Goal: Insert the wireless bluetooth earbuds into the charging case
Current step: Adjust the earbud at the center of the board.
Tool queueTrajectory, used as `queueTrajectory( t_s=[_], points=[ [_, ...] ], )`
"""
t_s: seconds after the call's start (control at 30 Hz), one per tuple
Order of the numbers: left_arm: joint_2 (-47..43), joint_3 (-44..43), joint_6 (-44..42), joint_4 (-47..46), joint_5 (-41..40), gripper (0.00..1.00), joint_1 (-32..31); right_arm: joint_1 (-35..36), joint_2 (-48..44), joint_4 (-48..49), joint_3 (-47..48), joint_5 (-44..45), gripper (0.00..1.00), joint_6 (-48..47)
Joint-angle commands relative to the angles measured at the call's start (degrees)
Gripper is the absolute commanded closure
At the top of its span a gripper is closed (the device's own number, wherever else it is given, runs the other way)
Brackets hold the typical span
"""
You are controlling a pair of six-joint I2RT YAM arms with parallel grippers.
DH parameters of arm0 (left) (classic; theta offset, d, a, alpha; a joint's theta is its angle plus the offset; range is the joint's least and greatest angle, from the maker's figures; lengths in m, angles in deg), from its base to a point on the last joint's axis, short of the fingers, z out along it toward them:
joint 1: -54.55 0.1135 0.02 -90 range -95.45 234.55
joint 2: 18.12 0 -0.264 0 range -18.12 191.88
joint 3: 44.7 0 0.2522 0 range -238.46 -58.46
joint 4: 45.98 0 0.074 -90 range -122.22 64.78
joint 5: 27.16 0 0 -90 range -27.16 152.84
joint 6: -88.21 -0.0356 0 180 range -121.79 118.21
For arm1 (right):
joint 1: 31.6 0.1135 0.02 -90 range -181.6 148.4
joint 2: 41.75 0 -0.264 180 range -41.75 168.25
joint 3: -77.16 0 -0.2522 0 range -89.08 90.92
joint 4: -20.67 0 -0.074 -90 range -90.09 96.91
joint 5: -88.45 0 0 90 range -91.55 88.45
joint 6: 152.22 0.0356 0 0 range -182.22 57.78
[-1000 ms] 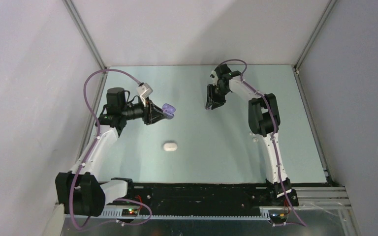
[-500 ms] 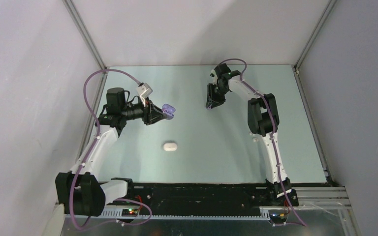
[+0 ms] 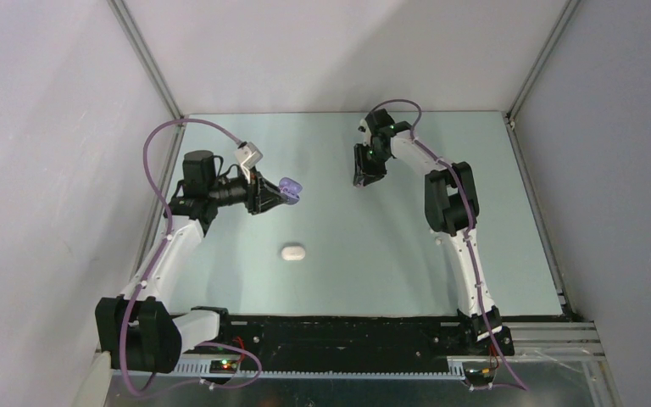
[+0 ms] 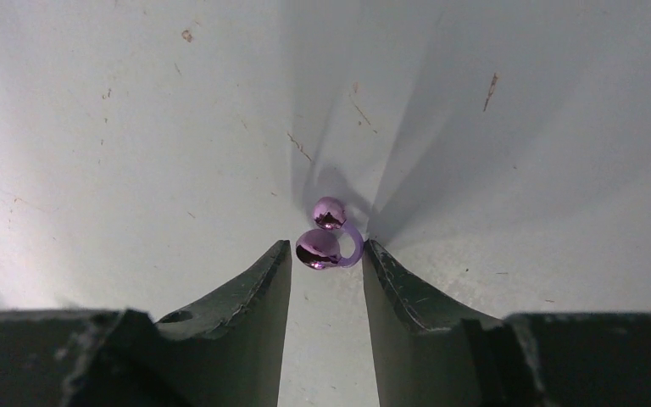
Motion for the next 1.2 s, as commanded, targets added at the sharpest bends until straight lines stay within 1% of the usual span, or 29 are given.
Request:
queueTrajectory(
  t_s=[0.0,0.07,0.13,0.33,0.57,0.7,0.77,0.8,0.83,0.87,0.9,0.93,0.97,1.0,1.03,1.13,1.17],
  points=[
    [-0.7,-1.0,0.8,-3.9,0.2,1.0,0.5,0.0,2.1,0.4,1.7,2.9,0.57,-2.0],
    [-0.5,-1.1,1.0,-4.0,0.1,1.0,0.5,0.0,2.3,0.6,1.5,2.8,0.58,-2.4],
    [-0.5,-1.3,0.9,-3.9,0.1,1.0,0.5,0.0,2.4,0.9,1.5,2.8,0.63,-2.8],
    [-0.7,-1.1,0.7,-3.6,0.0,1.0,0.5,-0.5,2.9,2.1,2.9,3.0,0.73,-4.3],
    [-0.8,-1.2,0.6,-3.4,-0.2,1.0,0.5,-0.3,0.0,3.5,3.3,3.3,0.76,-8.7],
    [-0.5,-1.3,0.6,-3.8,-0.1,1.0,0.5,0.4,-2.8,4.2,2.4,3.7,0.78,-15.1],
    [-0.3,-1.3,0.7,-4.1,0.1,1.0,0.5,0.5,-4.9,5.5,0.0,3.6,0.77,-18.5],
    [-0.1,-1.3,0.8,-4.4,0.3,1.0,0.5,0.5,-7.2,7.8,-3.4,3.6,0.77,-21.2],
    [0.0,-1.3,0.9,-4.5,0.4,1.0,0.5,0.9,-10.7,11.4,-8.8,3.7,0.77,-23.0],
    [0.2,-1.3,1.0,-4.7,0.5,1.0,0.4,1.2,-12.6,13.9,-12.0,3.7,0.77,-26.9],
    [0.3,-1.3,1.1,-4.8,0.6,1.0,0.4,1.8,-16.8,19.0,-19.1,3.8,0.77,-31.6],
    [0.4,-1.3,1.1,-5.2,0.6,1.0,0.5,2.1,-18.9,21.4,-22.5,3.8,0.77,-34.1],
    [0.6,-1.2,1.3,-5.4,0.7,1.0,0.5,2.7,-22.9,25.9,-29.5,3.3,0.77,-38.7],
    [0.6,-1.2,1.5,-5.9,0.8,1.0,0.5,2.9,-24.8,28.0,-32.5,2.9,0.77,-40.7],
    [0.8,-1.1,2.0,-6.1,0.8,1.0,0.5,3.2,-27.9,31.3,-38.2,1.5,0.77,-44.3],
    [1.0,-0.9,2.9,-7.2,0.9,1.0,0.5,3.3,-33.2,35.3,-47.7,-1.9,0.75,-48.9],
    [1.1,-1.0,3.1,-7.4,1.0,1.0,0.5,3.3,-33.9,36.5,-49.1,-2.4,0.75,-50.3]
  ],
)
